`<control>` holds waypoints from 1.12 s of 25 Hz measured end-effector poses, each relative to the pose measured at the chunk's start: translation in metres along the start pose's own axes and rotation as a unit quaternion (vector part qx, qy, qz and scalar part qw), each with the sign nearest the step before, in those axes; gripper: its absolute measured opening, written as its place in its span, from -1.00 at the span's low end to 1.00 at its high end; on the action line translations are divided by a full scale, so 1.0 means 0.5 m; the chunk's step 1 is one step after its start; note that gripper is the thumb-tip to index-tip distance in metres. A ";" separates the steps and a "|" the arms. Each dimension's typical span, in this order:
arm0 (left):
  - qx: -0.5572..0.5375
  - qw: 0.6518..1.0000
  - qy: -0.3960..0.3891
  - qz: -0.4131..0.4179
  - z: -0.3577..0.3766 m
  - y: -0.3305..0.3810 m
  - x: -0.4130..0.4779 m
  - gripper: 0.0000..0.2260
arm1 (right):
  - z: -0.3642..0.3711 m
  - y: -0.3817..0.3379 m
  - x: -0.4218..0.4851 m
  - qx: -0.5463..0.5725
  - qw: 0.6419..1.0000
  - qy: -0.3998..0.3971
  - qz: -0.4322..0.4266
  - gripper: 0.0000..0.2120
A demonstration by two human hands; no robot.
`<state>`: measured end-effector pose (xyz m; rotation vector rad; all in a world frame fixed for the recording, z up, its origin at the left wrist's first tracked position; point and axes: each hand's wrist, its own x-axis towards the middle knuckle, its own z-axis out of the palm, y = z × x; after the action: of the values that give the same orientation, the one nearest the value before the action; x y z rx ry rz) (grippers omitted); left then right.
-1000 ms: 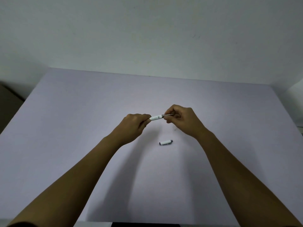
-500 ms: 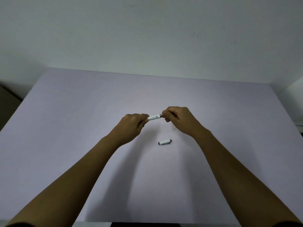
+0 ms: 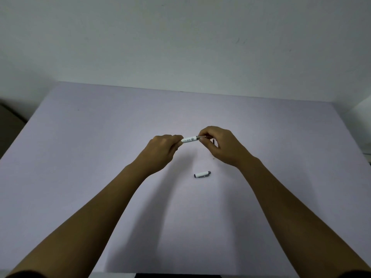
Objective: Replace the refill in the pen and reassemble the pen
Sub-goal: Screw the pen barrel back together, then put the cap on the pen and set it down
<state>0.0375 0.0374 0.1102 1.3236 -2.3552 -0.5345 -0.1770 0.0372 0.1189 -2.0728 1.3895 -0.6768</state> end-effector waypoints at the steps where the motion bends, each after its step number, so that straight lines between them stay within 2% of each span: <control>1: 0.001 1.000 -0.001 0.003 0.001 0.000 0.001 -0.80 | 0.000 0.001 0.003 -0.020 1.000 -0.004 -0.010 -0.85; 3: 0.002 1.000 0.000 0.007 0.003 0.001 0.002 -0.79 | 0.001 0.004 0.008 -0.044 0.999 -0.009 0.005 -0.76; 6: 0.001 1.000 0.006 0.002 0.007 -0.004 0.005 -0.75 | 0.004 0.007 0.015 0.005 0.997 -0.019 0.072 -0.64; 8: -0.002 1.000 0.003 0.002 0.009 -0.010 0.005 -0.78 | 0.007 0.014 0.012 0.055 0.994 -0.020 0.089 -0.74; 10: -0.006 1.000 -0.001 0.000 0.009 -0.013 0.005 -0.79 | 0.007 0.018 0.013 0.056 0.997 -0.019 0.057 -0.85; 12: -0.012 1.000 -0.004 -0.003 0.010 -0.016 0.006 -0.79 | 0.008 0.021 0.019 0.031 0.999 -0.012 0.015 -0.89; 14: -0.016 1.000 -0.007 -0.006 0.013 -0.018 0.009 -0.77 | 0.011 0.024 0.027 0.014 1.000 -0.006 0.017 -0.88; 17: -0.016 1.000 -0.015 -0.022 0.018 -0.026 0.012 -0.76 | 0.016 0.034 0.032 0.046 0.997 -0.025 0.056 -0.87; 18: -0.018 0.999 -0.018 -0.031 0.020 -0.030 0.011 -0.77 | 0.018 0.038 0.032 0.076 0.993 -0.028 0.080 -0.79; 19: -0.020 0.999 -0.021 -0.043 0.022 -0.034 0.009 -0.79 | 0.024 0.046 0.029 0.116 0.987 -0.022 0.112 -0.69; 21: -0.024 0.997 -0.025 -0.063 0.026 -0.044 0.004 -0.80 | 0.049 0.066 0.015 0.174 0.969 0.026 0.173 -0.69; 22: -0.026 0.997 -0.028 -0.070 0.029 -0.049 0.001 -0.79 | 0.069 0.085 0.002 0.161 0.968 0.049 0.185 -0.73; 24: -0.025 0.995 -0.042 -0.081 0.035 -0.061 -0.009 -0.78 | 0.118 0.135 -0.034 0.044 0.986 0.038 0.155 -0.76; 26: -0.022 0.994 -0.058 -0.090 0.040 -0.071 -0.019 -0.75 | 0.161 0.179 -0.070 -0.071 0.986 -0.059 0.137 -0.69; 28: -0.022 0.993 -0.068 -0.097 0.045 -0.080 -0.024 -0.74 | 0.188 0.201 -0.091 -0.132 0.968 -0.135 0.167 -0.62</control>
<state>0.0608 0.0315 0.0694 1.5516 -2.3177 -0.7520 -0.1956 0.0635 -0.0226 -1.9616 1.6799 -0.0697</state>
